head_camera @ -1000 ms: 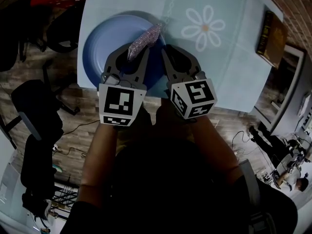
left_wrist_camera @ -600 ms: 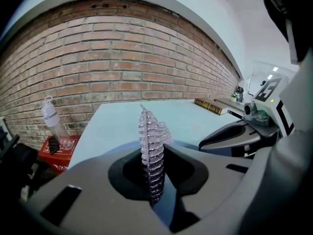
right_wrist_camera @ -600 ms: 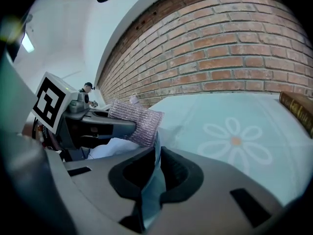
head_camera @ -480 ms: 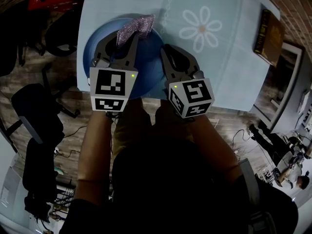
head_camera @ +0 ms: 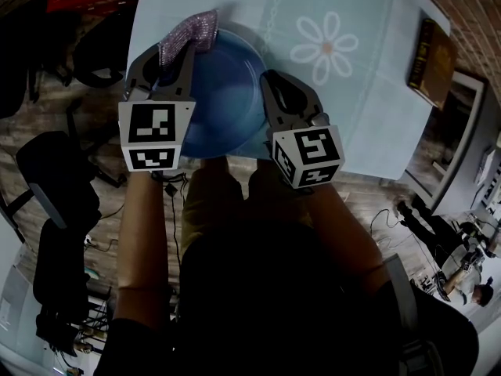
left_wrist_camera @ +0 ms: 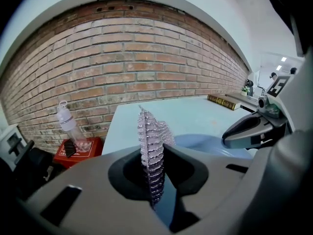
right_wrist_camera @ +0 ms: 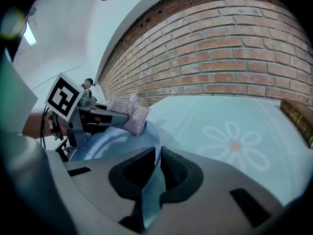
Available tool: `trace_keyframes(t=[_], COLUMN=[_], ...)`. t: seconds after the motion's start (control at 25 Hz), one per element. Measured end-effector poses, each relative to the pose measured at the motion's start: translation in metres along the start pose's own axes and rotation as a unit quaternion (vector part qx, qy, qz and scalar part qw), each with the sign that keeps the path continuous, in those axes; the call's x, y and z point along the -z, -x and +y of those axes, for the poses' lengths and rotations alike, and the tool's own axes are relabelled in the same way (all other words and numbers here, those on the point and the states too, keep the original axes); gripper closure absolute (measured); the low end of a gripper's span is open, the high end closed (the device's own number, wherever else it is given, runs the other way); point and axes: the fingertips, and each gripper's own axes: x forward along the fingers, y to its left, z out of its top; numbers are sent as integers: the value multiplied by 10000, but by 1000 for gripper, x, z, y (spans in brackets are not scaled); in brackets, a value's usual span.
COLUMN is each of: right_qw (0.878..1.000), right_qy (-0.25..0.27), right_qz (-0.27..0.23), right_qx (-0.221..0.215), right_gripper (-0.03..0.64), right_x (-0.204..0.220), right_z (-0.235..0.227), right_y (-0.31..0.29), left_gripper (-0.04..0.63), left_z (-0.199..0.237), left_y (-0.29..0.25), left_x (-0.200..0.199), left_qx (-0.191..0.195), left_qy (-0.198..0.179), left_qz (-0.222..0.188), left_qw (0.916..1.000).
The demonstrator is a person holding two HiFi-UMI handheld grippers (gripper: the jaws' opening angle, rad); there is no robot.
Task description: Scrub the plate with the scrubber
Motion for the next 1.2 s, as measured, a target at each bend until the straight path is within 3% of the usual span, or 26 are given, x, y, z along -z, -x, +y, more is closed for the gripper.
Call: trace_keyframes(t=[0.68, 1.2], right_qw=[9993, 9984], right_qy=[361, 549], right_qz=[57, 136], right_qx=[68, 91], right_gripper=[555, 555], right_x=[1, 1], right_z=[2, 4], right_y=[2, 2], left_gripper=[517, 517], left_z=[46, 36], left_y=[52, 98], left_x=[33, 67], left_qx=[-637, -742], left_qy=[53, 360], left_qz=[297, 468], left_qw=[9975, 9955])
